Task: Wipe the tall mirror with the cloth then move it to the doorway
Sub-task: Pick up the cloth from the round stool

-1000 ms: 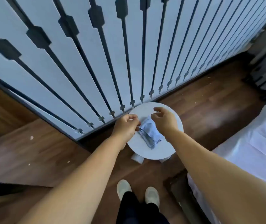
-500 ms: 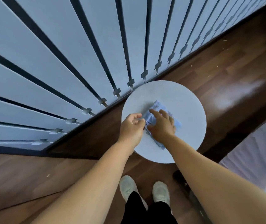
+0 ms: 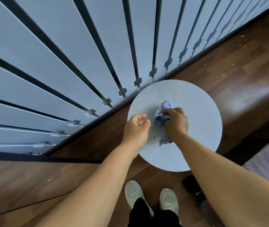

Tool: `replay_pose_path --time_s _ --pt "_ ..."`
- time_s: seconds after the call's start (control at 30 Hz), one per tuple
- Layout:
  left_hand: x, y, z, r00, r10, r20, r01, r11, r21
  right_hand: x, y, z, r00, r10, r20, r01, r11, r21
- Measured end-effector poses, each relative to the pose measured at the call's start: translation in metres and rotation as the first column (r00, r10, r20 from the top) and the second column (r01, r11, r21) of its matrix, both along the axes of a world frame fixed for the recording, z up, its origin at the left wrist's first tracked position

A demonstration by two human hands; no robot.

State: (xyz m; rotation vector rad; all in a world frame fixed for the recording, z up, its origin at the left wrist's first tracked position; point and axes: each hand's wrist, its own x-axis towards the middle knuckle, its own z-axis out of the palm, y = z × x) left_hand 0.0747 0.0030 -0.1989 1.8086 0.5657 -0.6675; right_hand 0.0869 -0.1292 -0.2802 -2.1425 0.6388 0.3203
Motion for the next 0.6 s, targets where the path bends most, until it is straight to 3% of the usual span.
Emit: replay_pose_path --time_s 0.1,0.17,0.3,0.4,0.6 --pt "-0.003 -0.008 0.023 1.0 0.003 0.001 -0.003 1.0 -0.007 0.004 0.008 0.044 0.989 -0.049 0.139 0.035 0.994 0.102" --pt "-0.003 -0.017 0.05 0.998 0.054 0.014 -0.053 0.994 -0.096 0.009 0.015 0.082 0.973 -0.044 0.225 0.005 0.986 0.169" --pt "0.005 -0.027 0.12 0.948 0.295 0.124 -0.257 0.932 -0.254 0.016 0.028 0.179 0.926 0.012 0.376 -0.134 0.945 0.298" --pt "0.013 -0.02 0.176 0.871 0.438 0.225 -0.391 0.893 -0.222 0.02 0.041 0.245 0.873 0.061 0.484 -0.23 0.926 0.3" --pt "0.002 0.025 0.299 0.73 0.534 0.427 -0.454 0.845 -0.282 0.015 0.093 0.367 0.728 0.155 0.668 -0.4 0.887 0.23"
